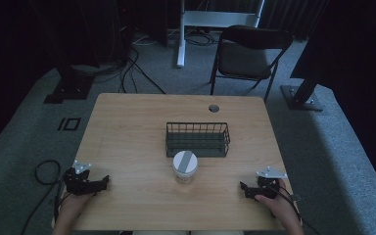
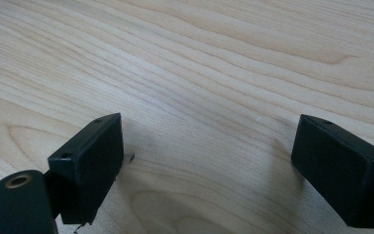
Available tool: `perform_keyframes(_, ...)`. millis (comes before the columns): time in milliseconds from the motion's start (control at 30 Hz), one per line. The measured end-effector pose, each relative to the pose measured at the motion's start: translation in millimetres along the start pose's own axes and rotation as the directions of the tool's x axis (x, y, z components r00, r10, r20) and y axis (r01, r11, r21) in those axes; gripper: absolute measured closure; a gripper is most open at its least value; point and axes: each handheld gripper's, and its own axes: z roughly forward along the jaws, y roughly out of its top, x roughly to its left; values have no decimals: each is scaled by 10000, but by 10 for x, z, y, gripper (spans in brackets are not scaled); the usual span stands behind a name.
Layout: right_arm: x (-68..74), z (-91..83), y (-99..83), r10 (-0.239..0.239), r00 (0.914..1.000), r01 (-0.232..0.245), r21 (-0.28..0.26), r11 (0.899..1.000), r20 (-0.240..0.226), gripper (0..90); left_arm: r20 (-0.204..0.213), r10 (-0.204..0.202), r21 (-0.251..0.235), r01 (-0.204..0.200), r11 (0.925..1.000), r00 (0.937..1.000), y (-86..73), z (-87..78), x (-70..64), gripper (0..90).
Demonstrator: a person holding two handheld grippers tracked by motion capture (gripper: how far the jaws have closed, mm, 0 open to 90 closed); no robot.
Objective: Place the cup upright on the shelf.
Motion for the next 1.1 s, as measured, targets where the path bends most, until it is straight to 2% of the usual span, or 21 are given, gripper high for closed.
perform_keyframes(933,13,0,-1,26,10000,-26,-4,10000,46,115,-9,-7,-1,7,10000,10000,-2,-1,-1,1)
perform_keyframes(1100,47,8,8,-195,9997,195,-23,9998,-162,115,-4,-6,1,6,10000,10000,-1,0,0,1)
